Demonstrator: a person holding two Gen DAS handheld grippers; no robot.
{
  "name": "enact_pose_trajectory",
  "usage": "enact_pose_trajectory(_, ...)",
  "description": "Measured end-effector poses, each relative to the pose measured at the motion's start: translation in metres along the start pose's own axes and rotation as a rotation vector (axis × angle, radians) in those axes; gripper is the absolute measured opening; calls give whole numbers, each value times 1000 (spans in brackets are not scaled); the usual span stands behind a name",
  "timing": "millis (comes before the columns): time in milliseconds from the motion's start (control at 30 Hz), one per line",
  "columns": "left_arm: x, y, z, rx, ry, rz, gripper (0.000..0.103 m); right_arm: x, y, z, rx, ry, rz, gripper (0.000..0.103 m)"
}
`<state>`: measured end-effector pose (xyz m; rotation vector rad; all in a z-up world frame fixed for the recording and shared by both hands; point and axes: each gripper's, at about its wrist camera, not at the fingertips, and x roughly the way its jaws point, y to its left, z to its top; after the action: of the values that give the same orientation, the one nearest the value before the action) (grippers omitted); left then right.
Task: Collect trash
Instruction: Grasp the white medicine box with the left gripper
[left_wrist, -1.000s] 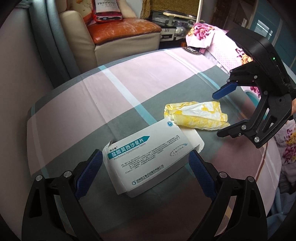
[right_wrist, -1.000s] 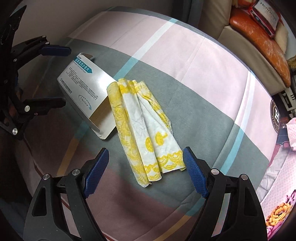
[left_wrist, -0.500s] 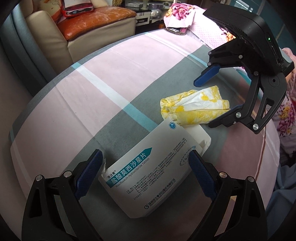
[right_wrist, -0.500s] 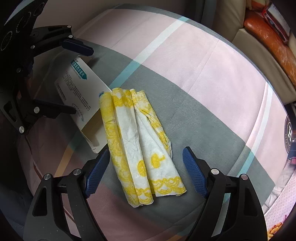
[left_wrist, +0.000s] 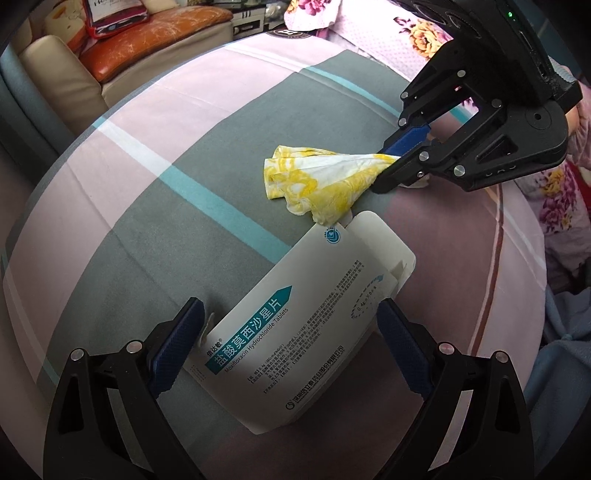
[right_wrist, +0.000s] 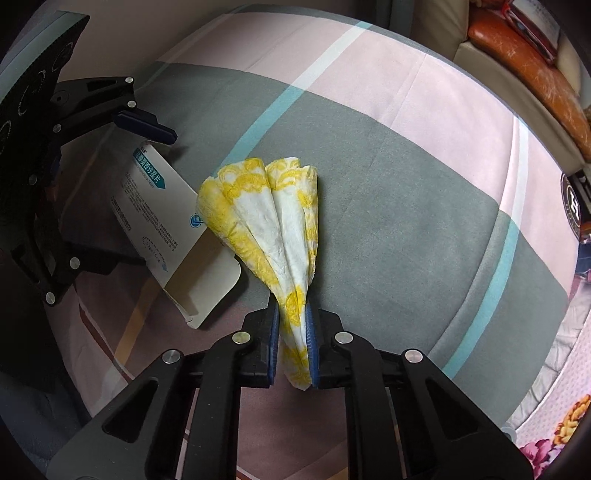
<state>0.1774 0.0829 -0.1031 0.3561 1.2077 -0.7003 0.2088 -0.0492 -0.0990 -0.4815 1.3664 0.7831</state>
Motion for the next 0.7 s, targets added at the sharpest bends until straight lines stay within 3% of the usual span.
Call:
enact_pose_trajectory(233,15,-64,-18,130,66,84,95,-19,-5,-59,175,-46,-7,11)
enact_pose_trajectory(300,18,-76,-18,121,64,119,95,-24,-7,-76,227,-59,-10,11)
enact_pose_trajectory(400,18,-86,-17,73,52,108,95,-31,-14,-105,284,-82,-11,11)
enact_pose_trajectory(567,17,-119,-14,101,39,107,95,-42,-11,-152,372,-141,18,12)
enact_pose_trajectory(633,20,-130,-11,97,43,112,88,-45,-14,-169,417,-168,24,12)
enact_pose_trajectory(700,23,-140,-10,97,45,121,86,-49,-18,-185,464,-193,44,12)
